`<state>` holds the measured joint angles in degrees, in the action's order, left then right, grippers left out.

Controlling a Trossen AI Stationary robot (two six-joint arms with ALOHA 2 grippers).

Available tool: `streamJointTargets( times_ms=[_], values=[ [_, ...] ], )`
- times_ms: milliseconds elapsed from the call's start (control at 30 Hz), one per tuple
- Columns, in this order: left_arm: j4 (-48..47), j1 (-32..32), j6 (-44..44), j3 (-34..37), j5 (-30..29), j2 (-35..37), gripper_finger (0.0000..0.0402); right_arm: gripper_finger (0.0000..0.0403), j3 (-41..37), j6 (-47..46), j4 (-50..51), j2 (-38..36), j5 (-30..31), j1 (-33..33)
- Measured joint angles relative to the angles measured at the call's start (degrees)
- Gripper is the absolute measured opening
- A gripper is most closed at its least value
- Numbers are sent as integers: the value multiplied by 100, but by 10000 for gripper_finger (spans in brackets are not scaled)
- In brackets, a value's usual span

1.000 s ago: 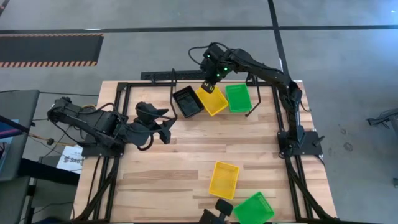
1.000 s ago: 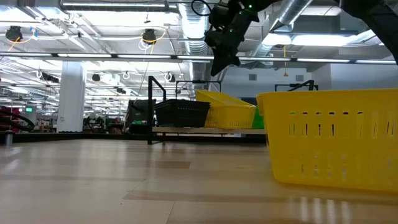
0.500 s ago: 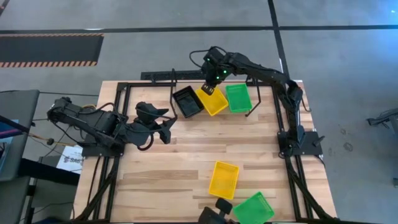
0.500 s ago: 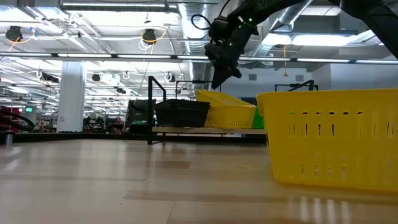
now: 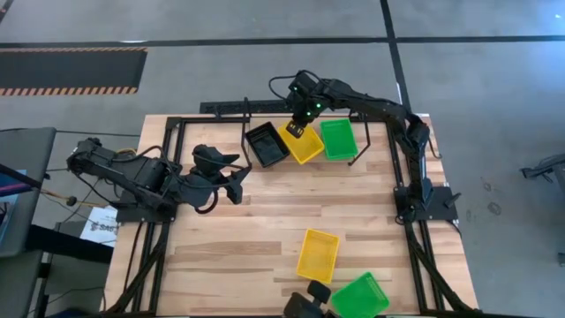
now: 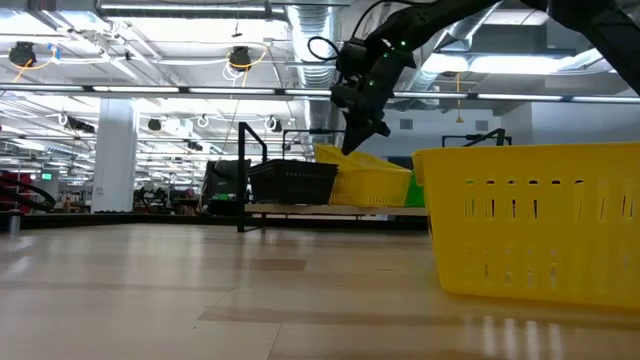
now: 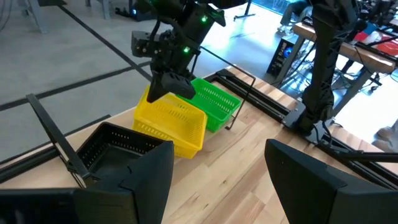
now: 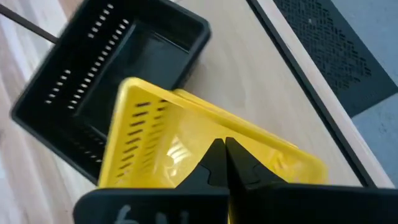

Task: Stack baskets on shelf by color
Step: Stack the left yellow bin on top of the yellow bin on the shelf

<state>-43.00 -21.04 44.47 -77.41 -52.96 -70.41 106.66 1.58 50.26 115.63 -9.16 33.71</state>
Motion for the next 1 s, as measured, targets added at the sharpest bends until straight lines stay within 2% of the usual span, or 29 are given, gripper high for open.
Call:
streamJointTargets(
  times_ms=[400, 600, 1000],
  values=[
    [-3, 0, -2, 0, -26, 0, 240, 0, 5, -3, -206, -35, -1, -271],
    [-4, 0, -2, 0, -26, 0, 240, 0, 475, 26, -142, -82, 9, -336],
    [-7, 2, -2, 0, -25, 0, 240, 0, 511, 108, 6, -9, 26, -174]
  ],
)
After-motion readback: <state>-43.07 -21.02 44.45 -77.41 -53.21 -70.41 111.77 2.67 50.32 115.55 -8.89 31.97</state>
